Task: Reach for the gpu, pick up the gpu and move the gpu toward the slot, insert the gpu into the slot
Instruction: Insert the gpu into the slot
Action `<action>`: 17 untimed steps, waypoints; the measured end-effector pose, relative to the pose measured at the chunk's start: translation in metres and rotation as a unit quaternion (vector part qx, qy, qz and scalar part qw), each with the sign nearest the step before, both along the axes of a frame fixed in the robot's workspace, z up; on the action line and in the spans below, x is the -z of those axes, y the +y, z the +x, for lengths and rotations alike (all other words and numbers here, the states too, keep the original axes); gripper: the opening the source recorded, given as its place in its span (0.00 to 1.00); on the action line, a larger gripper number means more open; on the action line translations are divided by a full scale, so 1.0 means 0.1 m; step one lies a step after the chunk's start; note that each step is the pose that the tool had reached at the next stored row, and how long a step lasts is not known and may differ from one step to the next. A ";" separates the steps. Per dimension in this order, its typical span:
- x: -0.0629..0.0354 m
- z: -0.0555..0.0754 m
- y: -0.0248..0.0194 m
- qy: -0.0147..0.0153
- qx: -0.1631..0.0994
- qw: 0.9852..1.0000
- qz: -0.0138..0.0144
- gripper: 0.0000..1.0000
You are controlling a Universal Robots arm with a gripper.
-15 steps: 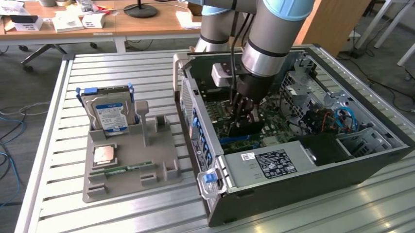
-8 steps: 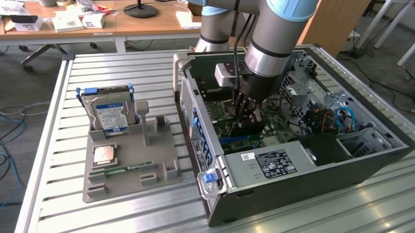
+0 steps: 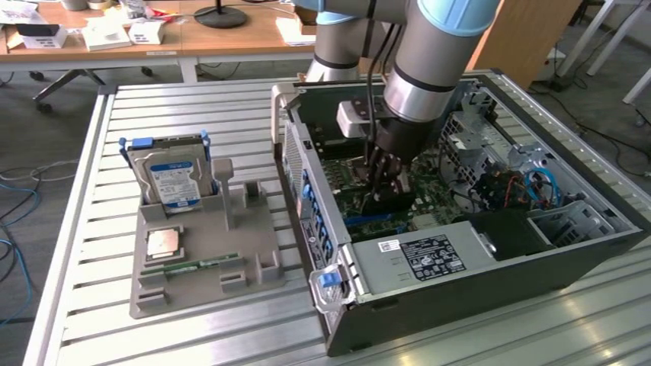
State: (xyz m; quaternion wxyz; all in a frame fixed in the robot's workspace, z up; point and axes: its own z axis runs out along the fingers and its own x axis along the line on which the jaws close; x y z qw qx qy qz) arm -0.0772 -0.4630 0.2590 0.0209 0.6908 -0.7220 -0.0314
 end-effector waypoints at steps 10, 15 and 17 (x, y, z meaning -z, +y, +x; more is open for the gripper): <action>0.048 -0.01 0.002 0.000 0.000 1.000 0.000 0.26; 0.052 -0.02 0.003 0.000 0.000 1.000 0.000 0.26; 0.059 -0.02 0.004 0.000 0.000 1.000 0.000 0.26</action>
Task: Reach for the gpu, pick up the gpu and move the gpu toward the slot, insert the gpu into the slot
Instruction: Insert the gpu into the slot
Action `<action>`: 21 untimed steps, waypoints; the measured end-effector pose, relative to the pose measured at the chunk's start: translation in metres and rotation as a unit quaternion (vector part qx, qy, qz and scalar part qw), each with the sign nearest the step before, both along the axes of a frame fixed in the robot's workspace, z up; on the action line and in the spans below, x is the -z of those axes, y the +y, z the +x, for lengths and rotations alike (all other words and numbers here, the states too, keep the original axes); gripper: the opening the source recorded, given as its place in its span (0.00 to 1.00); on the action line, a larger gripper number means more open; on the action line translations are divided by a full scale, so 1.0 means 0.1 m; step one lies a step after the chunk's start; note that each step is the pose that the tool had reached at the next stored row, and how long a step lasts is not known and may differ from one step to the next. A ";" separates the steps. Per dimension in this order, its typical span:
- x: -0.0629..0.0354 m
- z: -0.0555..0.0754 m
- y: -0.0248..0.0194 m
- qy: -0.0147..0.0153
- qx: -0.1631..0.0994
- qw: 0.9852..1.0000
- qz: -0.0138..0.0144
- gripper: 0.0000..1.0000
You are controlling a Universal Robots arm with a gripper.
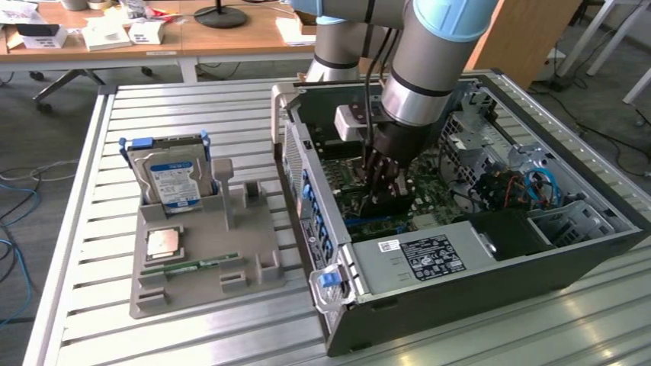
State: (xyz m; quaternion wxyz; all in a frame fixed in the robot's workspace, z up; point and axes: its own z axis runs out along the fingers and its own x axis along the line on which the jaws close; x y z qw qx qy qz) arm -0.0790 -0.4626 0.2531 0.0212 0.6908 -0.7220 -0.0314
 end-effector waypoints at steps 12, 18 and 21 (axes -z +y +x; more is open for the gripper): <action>0.029 0.00 0.000 0.000 0.000 1.000 0.000 0.26; 0.001 0.00 0.000 0.000 0.000 1.000 0.001 0.26; -0.002 0.00 -0.001 0.000 0.000 1.000 0.002 0.26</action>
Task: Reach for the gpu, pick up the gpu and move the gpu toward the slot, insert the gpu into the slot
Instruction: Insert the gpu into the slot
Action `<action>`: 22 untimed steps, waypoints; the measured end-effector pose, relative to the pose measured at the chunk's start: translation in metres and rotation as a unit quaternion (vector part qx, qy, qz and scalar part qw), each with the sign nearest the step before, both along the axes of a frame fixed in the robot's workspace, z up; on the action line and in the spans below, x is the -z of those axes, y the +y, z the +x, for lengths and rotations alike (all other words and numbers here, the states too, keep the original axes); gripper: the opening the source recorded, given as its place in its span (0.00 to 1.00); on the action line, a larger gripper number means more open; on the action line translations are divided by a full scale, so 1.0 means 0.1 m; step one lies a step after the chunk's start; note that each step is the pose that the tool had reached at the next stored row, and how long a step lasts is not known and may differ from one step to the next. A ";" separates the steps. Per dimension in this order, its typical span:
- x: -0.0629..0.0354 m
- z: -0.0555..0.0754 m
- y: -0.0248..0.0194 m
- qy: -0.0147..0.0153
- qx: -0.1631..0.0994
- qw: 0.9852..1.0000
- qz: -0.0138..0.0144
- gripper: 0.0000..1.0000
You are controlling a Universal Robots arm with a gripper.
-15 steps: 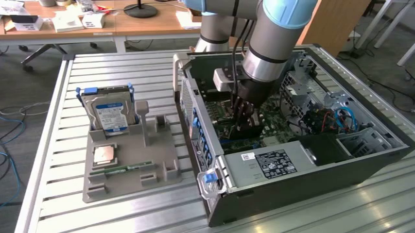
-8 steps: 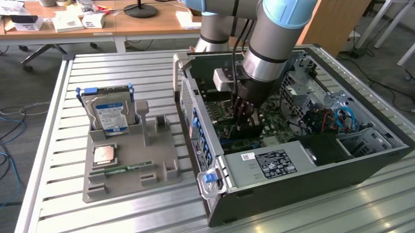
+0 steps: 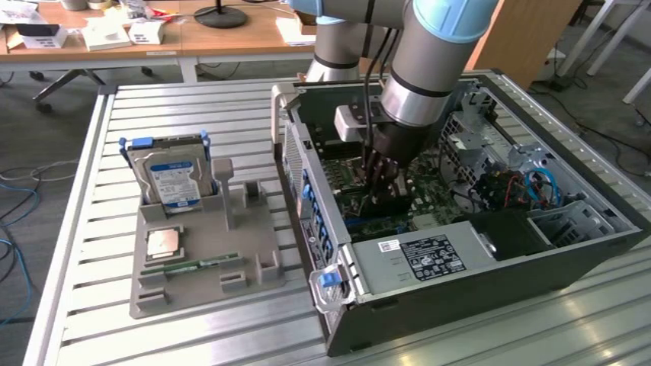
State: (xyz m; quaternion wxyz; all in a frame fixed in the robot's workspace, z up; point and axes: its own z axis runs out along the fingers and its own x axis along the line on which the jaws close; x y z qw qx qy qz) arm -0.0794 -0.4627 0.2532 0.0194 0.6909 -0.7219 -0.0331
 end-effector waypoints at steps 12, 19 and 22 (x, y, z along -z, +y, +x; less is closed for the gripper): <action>0.001 0.00 0.003 0.000 0.000 1.000 0.017 0.26; 0.001 0.00 0.002 0.000 -0.001 1.000 0.017 0.26; 0.001 0.00 0.002 0.000 -0.001 1.000 0.017 0.26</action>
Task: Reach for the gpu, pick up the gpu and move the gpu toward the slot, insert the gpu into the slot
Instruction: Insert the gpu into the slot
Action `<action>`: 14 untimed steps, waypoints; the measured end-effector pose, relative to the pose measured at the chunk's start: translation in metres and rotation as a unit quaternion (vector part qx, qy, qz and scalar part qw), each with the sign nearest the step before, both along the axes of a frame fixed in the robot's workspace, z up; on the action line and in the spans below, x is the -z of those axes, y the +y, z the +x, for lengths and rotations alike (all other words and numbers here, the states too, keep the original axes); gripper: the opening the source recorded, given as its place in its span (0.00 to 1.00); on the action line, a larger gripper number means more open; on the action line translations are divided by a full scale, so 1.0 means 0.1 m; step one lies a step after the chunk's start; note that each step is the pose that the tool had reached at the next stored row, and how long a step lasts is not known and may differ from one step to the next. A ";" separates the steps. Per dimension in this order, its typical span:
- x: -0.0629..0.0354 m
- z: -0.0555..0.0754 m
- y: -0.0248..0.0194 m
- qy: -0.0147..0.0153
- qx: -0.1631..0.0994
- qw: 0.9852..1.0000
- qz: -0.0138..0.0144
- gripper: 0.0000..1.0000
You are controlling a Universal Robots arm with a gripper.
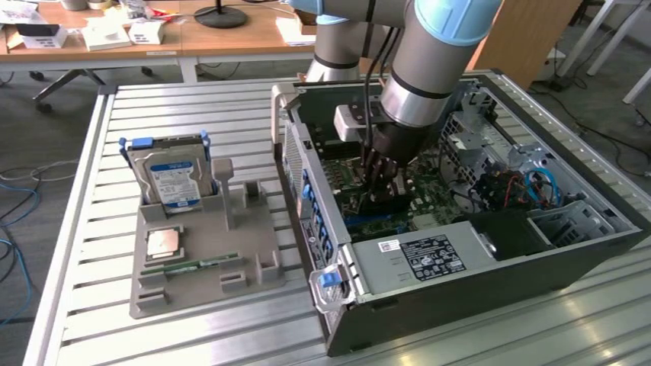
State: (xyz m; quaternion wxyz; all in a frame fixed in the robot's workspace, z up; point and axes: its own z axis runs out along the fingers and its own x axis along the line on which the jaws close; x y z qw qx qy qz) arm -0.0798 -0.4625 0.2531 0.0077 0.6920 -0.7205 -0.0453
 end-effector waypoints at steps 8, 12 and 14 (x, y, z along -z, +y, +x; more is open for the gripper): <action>0.001 -0.01 0.000 0.000 0.000 1.000 0.000 0.26; 0.000 -0.06 -0.001 -0.003 0.000 1.000 -0.001 0.26; 0.001 -0.07 -0.003 -0.005 0.000 1.000 -0.002 0.26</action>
